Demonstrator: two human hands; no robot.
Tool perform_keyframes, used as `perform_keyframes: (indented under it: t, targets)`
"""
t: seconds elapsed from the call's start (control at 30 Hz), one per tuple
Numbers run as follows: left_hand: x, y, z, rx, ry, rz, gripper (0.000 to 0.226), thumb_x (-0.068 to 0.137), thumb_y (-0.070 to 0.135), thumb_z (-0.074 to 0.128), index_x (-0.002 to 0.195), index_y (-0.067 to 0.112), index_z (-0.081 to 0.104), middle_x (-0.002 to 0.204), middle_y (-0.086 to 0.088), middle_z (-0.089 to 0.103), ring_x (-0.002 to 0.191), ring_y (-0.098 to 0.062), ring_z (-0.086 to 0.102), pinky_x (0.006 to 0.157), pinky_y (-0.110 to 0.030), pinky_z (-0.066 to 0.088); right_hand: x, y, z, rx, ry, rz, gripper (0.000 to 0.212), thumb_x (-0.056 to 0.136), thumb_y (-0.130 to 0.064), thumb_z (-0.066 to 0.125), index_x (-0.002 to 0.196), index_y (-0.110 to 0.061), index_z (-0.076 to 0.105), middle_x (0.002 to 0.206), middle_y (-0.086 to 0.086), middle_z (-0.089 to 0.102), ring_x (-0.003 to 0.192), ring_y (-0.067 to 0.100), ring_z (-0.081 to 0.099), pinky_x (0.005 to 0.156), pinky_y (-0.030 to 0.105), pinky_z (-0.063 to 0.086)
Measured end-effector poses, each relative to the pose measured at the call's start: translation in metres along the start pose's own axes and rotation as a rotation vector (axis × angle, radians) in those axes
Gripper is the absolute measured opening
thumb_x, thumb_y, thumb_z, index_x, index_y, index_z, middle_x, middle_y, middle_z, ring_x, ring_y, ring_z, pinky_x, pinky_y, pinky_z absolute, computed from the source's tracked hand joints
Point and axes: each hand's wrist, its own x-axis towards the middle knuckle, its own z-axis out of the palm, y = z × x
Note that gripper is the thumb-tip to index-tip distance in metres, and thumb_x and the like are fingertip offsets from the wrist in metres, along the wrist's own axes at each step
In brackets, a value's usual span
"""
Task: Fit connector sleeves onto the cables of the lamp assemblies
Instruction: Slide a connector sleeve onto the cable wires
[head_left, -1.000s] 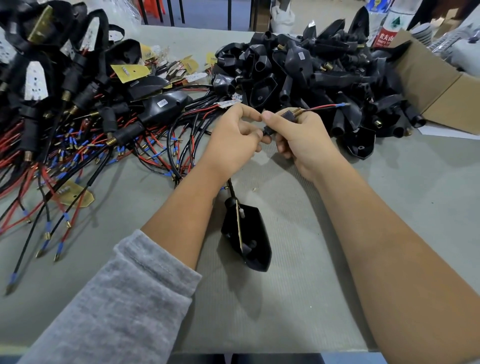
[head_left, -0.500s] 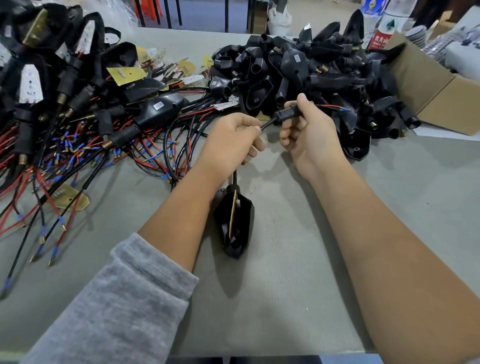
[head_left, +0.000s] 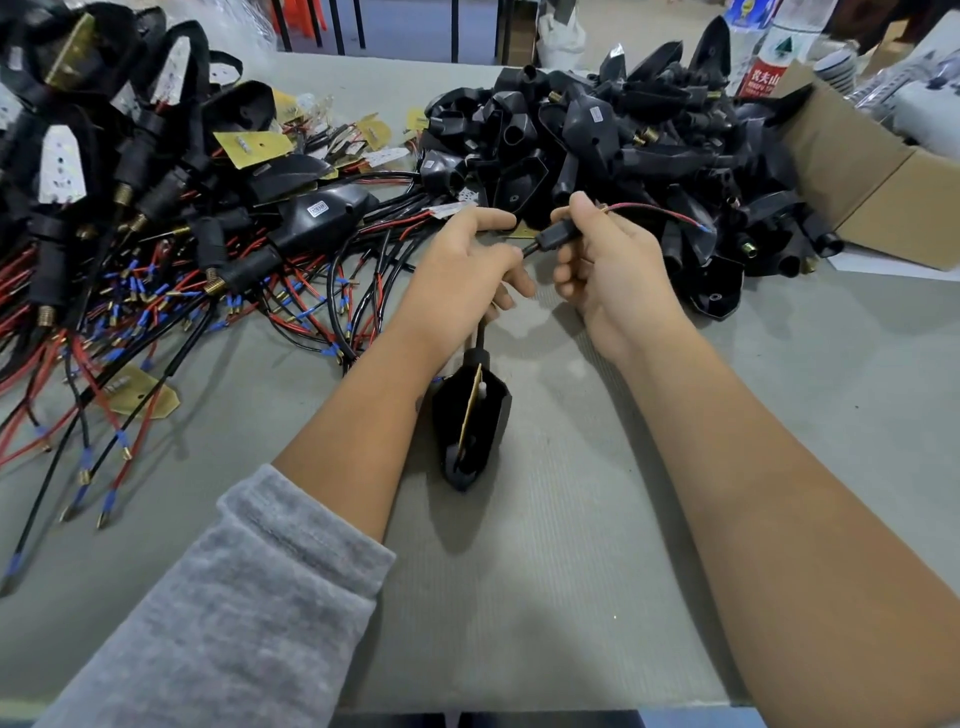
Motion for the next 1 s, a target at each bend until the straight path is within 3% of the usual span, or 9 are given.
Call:
perform_keyframes:
  t: [0.13,0.37,0.53,0.67,0.9,1.0]
  targets:
    - [-0.0003,0.0002,-0.0018,0.032,-0.024,-0.018,0.037,0.082,0.009,0.053,0.116,0.024,0.055,0.071,-0.002,0.072,0.058,-0.01,0.056,0.06,-0.027,0.045,0.0025,-0.0033,-0.0024,0.16,0.083,0.038,0.021,0.099,-0.027,0.056,0.089,-0.01,0.064,0.055,-0.003,0.05,0.047,0.01,0.047,0.047,0.021,0.038]
    - [-0.002,-0.0009,-0.0028,0.051,-0.061,0.027,0.03,0.097,0.003,0.048,0.12,0.022,0.051,0.069,0.003,0.072,0.057,-0.005,0.056,0.056,-0.016,0.044,-0.0045,0.0027,0.0051,-0.227,-0.087,-0.08,0.023,0.097,-0.029,0.058,0.083,-0.012,0.066,0.059,-0.001,0.053,0.048,0.01,0.046,0.047,0.02,0.038]
    - [-0.0026,0.0026,-0.0016,0.034,-0.056,-0.012,0.027,0.096,0.013,0.051,0.121,0.023,0.053,0.073,0.002,0.074,0.057,-0.006,0.056,0.058,-0.019,0.045,-0.0031,0.0,0.0013,-0.073,-0.027,-0.036,0.021,0.098,-0.028,0.055,0.087,-0.014,0.066,0.057,-0.002,0.051,0.047,0.01,0.046,0.047,0.021,0.036]
    - [-0.0039,0.0045,-0.0023,-0.016,-0.067,-0.043,0.034,0.091,0.005,0.048,0.122,0.017,0.056,0.069,-0.003,0.073,0.049,-0.005,0.052,0.047,-0.015,0.043,-0.0017,-0.0021,-0.0003,0.054,0.058,-0.004,0.021,0.099,-0.028,0.056,0.086,-0.014,0.065,0.055,-0.005,0.05,0.045,0.008,0.046,0.045,0.02,0.037]
    - [-0.0018,-0.0006,-0.0057,0.067,-0.073,0.048,0.037,0.093,0.003,0.048,0.122,0.025,0.054,0.066,0.006,0.07,0.061,-0.008,0.059,0.059,-0.015,0.049,-0.001,-0.001,-0.0005,-0.001,0.035,0.019,0.019,0.098,-0.026,0.056,0.086,-0.014,0.064,0.054,-0.004,0.048,0.044,0.01,0.044,0.045,0.021,0.034]
    - [-0.0016,-0.0028,-0.0061,0.061,-0.088,0.063,0.036,0.093,0.004,0.05,0.123,0.023,0.054,0.066,0.007,0.07,0.057,-0.005,0.056,0.056,-0.014,0.046,-0.0012,-0.0011,-0.0008,-0.013,0.038,0.026,0.021,0.097,-0.028,0.057,0.082,-0.014,0.063,0.053,-0.005,0.046,0.043,0.009,0.041,0.043,0.021,0.032]
